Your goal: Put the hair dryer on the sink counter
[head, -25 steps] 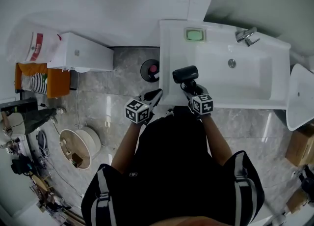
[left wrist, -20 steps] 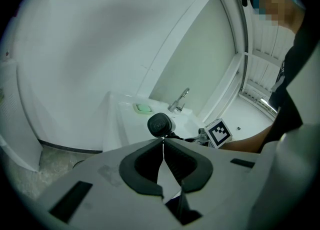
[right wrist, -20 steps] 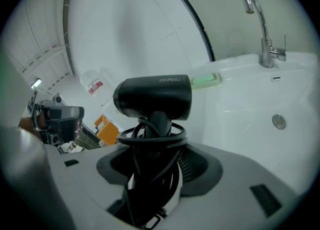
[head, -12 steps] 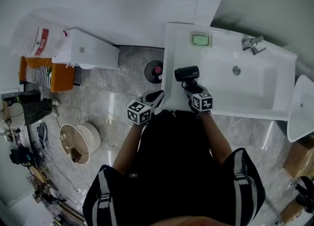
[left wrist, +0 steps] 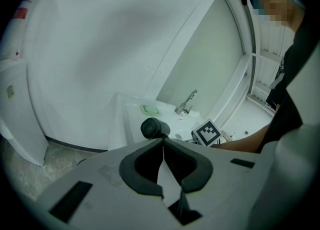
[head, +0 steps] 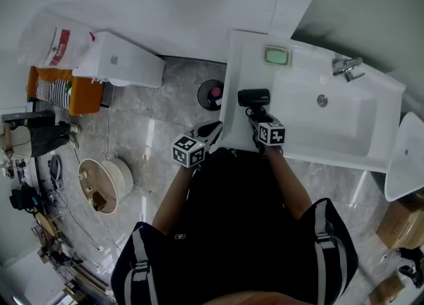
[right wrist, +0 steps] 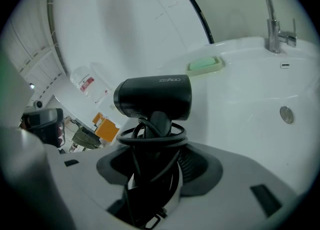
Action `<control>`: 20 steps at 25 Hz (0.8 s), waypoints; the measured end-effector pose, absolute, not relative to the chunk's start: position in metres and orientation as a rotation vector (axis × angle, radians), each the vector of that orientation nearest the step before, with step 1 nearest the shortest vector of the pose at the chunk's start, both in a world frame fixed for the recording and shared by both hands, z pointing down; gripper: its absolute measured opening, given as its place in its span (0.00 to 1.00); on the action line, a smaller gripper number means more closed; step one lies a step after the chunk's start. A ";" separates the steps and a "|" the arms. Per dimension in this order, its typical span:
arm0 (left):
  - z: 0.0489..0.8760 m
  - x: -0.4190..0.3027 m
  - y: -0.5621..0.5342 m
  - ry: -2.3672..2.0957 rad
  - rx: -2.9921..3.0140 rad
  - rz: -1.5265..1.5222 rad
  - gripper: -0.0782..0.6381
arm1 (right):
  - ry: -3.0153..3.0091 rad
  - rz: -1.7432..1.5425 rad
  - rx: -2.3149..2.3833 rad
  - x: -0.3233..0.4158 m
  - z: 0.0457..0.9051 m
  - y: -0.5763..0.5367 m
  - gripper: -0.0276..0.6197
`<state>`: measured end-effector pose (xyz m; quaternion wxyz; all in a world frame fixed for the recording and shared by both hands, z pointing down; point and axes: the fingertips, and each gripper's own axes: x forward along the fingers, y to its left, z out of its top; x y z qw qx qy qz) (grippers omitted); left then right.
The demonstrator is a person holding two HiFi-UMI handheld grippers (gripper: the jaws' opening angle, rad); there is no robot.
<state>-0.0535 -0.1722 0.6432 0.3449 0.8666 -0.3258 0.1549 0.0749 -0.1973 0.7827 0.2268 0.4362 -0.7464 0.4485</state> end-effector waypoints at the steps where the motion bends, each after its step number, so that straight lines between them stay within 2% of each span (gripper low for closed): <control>1: 0.643 -0.053 -0.171 -0.846 2.248 0.402 0.13 | -2.052 1.238 1.206 0.074 0.783 -0.199 0.49; 20: 0.648 -0.055 -0.176 -0.855 2.227 0.387 0.13 | -1.958 1.126 1.218 0.070 0.793 -0.208 0.50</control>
